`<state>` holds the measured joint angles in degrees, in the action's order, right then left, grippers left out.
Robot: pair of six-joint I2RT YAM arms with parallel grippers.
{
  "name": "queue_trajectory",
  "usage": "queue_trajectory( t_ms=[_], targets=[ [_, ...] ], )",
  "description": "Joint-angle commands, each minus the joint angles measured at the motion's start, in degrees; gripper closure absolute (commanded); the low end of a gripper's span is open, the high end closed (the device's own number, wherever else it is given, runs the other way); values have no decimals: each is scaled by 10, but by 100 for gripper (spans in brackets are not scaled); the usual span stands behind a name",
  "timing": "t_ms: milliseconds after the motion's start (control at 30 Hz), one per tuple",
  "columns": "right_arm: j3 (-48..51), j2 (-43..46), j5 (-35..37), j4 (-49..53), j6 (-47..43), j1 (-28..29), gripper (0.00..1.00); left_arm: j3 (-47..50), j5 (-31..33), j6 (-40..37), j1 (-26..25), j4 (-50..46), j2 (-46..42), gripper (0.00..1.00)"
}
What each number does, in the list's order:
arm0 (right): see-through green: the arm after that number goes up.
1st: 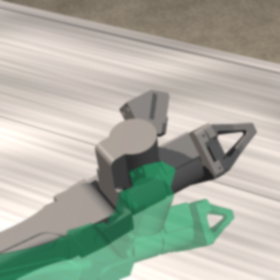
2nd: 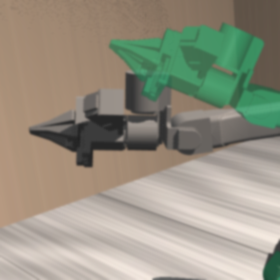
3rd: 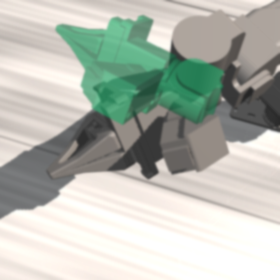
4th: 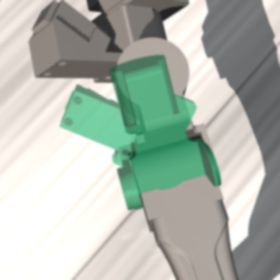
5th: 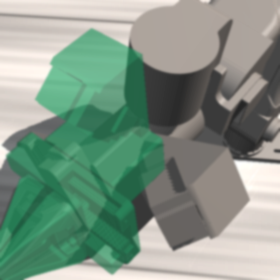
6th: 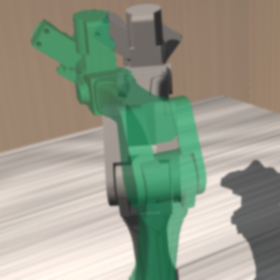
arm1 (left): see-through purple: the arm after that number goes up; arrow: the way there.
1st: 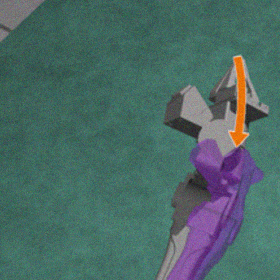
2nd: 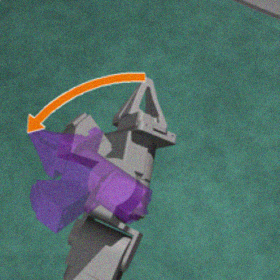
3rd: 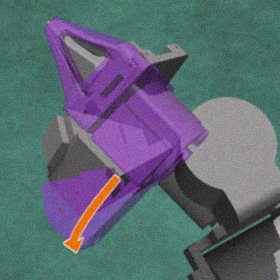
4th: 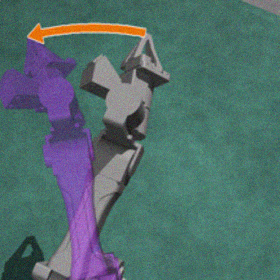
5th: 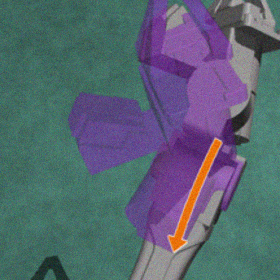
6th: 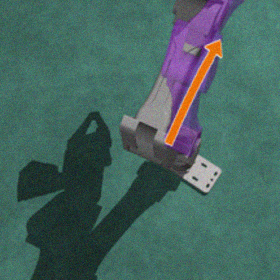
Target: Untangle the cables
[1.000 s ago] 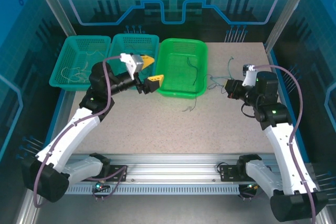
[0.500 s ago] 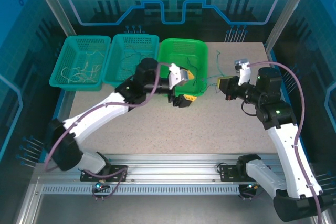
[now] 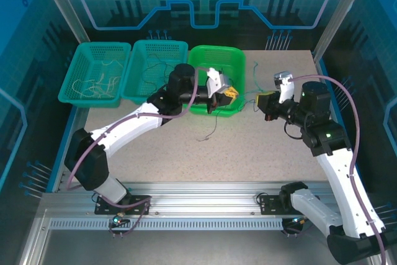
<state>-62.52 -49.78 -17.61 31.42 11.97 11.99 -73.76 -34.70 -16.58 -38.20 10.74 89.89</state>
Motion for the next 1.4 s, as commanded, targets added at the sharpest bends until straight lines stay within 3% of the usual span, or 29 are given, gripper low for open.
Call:
queue_trajectory(
  t_ms=[0,100,267,467,533,667,767,900,1033,1233,1367],
  targets=[
    [21,-2,31,17,11,4,88,10,0,1,4,5,-42,100],
    [72,-21,34,7,61,10,79,15,2,30,8,25,-55,100],
    [251,-13,172,-6,251,12,85,26,-9,109,10,97,-58,100],
    [337,48,162,-50,323,11,76,36,-31,194,10,184,-34,100],
    [339,71,189,-16,330,10,78,31,-21,196,10,186,-30,100],
    [350,123,279,46,371,-8,94,29,8,208,13,194,-36,100],
    [359,145,310,74,401,-54,95,31,39,214,18,192,-54,100],
    [373,149,291,66,392,-131,88,22,111,215,33,129,-80,100],
    [378,119,260,41,382,-187,91,13,133,197,44,61,-103,100],
    [351,30,221,25,379,-236,95,28,156,201,48,53,-120,100],
    [337,-6,190,14,355,-272,86,21,169,231,68,54,-121,100]
  ],
)
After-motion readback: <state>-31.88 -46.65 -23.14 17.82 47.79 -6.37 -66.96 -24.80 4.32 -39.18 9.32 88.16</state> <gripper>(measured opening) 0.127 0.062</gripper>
